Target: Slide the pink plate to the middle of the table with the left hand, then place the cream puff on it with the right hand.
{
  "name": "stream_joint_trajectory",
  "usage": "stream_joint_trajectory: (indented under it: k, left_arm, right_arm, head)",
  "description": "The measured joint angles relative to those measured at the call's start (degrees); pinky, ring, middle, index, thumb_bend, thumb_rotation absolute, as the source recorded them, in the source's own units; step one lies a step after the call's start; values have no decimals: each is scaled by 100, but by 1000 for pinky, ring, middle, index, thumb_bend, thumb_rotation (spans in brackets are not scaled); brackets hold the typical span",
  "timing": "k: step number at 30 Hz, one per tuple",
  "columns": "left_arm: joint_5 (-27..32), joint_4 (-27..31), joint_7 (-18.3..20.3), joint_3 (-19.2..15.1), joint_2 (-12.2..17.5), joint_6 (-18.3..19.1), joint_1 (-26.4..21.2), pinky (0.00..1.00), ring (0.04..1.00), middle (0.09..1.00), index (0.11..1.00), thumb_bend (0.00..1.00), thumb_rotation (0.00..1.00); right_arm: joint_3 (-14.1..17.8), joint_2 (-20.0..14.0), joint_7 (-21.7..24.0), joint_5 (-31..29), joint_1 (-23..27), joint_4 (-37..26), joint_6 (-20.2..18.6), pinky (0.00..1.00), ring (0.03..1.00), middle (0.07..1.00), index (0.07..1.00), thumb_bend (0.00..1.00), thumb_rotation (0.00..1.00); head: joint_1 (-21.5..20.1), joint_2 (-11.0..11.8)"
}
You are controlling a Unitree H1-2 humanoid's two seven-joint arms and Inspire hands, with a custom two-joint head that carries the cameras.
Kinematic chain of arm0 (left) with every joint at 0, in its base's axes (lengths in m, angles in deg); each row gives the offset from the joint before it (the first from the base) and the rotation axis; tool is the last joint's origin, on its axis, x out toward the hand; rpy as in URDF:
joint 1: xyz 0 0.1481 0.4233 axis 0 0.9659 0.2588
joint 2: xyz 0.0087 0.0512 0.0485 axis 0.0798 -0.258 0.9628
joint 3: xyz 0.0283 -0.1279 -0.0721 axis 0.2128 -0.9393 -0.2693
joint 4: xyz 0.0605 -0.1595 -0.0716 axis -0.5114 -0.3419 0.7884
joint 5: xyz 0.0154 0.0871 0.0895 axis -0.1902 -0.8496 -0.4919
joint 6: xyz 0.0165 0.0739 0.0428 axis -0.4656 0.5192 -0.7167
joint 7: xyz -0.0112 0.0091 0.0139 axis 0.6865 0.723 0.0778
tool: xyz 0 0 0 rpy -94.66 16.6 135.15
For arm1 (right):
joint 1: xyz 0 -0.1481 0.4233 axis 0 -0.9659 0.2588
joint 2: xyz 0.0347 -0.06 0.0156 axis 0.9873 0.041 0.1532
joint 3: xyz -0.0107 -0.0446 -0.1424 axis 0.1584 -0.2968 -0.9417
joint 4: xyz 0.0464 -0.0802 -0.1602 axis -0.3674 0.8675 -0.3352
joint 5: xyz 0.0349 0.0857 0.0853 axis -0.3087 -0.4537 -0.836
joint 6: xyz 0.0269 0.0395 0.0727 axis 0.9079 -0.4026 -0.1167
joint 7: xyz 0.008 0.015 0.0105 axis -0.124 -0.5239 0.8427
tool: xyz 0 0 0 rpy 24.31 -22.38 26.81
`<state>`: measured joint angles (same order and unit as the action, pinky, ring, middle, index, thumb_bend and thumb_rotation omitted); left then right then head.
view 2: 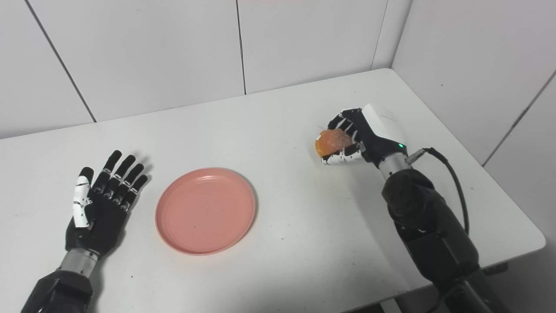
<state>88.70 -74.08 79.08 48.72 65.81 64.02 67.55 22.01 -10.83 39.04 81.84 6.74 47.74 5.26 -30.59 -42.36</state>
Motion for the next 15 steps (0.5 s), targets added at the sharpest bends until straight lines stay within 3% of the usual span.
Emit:
stream_joint_trajectory:
  k: [15]
  left_arm:
    - [-202,82,-174,91,-217,-1,17,951,932,930,929,423,1000]
  right_arm:
    - [-659,466,545,169,464,-472,-231,378,444,457,525,522,0]
  head:
    - [483,-9]
